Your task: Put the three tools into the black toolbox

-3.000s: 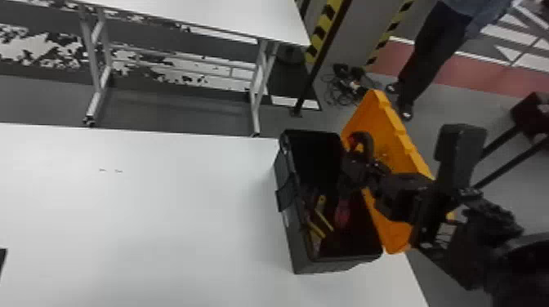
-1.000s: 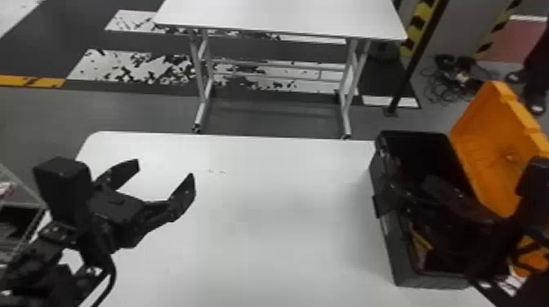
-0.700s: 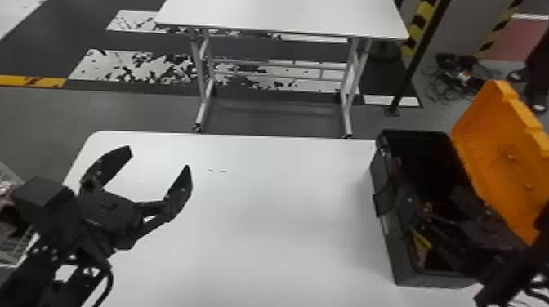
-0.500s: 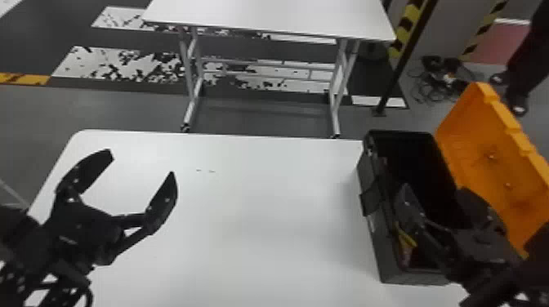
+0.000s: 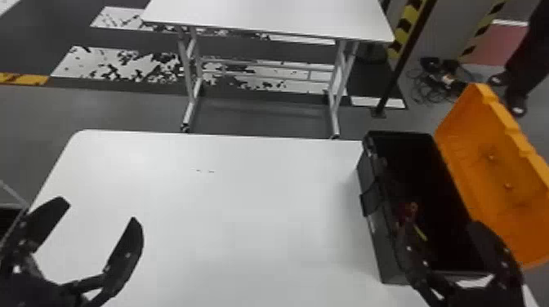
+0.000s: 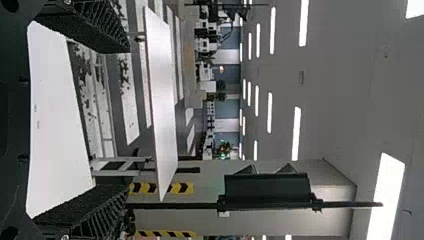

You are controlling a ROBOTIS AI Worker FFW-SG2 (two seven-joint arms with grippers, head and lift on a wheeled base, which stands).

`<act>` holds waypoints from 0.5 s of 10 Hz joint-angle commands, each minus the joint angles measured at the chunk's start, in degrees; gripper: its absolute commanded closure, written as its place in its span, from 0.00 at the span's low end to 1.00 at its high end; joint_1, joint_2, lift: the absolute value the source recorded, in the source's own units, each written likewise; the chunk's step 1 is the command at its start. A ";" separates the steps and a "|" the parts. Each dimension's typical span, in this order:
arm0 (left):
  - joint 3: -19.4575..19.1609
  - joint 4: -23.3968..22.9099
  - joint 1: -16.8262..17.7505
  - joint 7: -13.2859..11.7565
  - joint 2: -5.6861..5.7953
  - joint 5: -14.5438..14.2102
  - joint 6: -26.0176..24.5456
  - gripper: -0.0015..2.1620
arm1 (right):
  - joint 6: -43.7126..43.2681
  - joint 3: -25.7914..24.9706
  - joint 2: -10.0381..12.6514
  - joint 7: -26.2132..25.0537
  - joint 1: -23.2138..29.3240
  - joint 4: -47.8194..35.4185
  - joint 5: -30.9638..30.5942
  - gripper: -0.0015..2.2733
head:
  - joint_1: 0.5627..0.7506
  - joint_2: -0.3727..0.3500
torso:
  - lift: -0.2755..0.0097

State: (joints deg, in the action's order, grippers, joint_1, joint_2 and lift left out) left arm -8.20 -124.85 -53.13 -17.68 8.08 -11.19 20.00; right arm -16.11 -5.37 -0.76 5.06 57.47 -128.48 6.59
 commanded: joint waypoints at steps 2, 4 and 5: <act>-3.32 -0.22 -2.94 -0.42 -0.35 -4.54 -8.71 0.01 | -2.20 -0.34 -0.30 0.12 3.35 2.71 0.01 0.03 | 0.70 0.47 | 0.79; -5.08 -1.36 -4.35 -1.83 -0.79 -6.74 -19.61 0.01 | -2.56 -0.26 -1.00 0.39 6.17 3.94 -0.17 0.03 | 0.70 0.52 | 0.79; -5.87 -0.92 -4.70 -2.44 -0.88 -7.53 -19.61 0.01 | -4.84 -0.34 -1.00 0.39 7.05 4.82 -0.08 0.03 | 0.70 0.54 | 0.79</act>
State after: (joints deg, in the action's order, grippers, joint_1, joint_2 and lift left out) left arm -13.60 -126.04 -57.59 -20.07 7.29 -18.25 0.81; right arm -19.69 -5.65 -1.71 5.44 63.95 -124.15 6.47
